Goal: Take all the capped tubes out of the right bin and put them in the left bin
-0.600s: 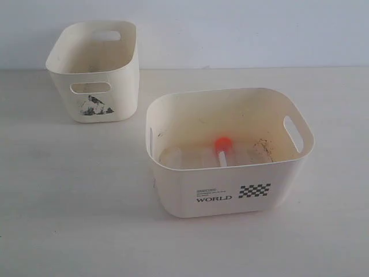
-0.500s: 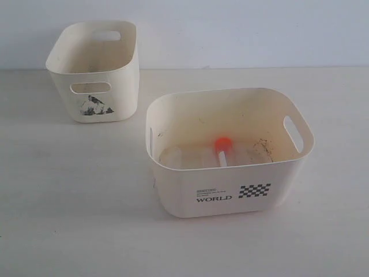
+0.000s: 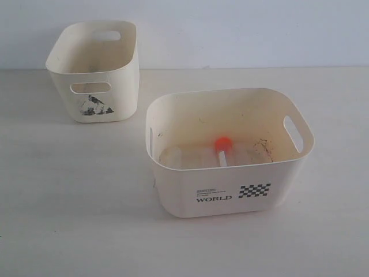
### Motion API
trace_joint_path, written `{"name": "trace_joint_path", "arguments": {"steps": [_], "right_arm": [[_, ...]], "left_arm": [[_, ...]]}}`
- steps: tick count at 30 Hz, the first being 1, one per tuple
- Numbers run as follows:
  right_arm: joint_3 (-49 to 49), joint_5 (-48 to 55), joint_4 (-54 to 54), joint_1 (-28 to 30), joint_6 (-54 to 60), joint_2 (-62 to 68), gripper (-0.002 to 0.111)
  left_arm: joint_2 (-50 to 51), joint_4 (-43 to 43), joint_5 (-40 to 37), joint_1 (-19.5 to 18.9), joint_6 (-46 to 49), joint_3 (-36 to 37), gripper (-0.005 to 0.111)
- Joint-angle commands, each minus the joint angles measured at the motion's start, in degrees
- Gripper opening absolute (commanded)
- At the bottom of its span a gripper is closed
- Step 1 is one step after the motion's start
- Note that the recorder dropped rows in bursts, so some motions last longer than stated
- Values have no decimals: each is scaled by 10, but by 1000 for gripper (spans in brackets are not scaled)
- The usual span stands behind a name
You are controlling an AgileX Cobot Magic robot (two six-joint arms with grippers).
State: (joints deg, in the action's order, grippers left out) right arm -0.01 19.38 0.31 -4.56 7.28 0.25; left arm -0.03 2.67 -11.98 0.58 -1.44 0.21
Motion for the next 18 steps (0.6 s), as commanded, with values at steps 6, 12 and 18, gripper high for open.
{"name": "trace_joint_path", "arguments": {"steps": [6,12,18], "right_arm": [[0,-309,-3,0,6,-2,0],[-137,-260,72,0,28,35,0],[-286,-79,72,0,33,197,0]], "left_arm": [[0,1,0,0,-5,-2,4],[0,1,0,0,-5,-2,4],[0,1,0,0,-5,-2,4]]}}
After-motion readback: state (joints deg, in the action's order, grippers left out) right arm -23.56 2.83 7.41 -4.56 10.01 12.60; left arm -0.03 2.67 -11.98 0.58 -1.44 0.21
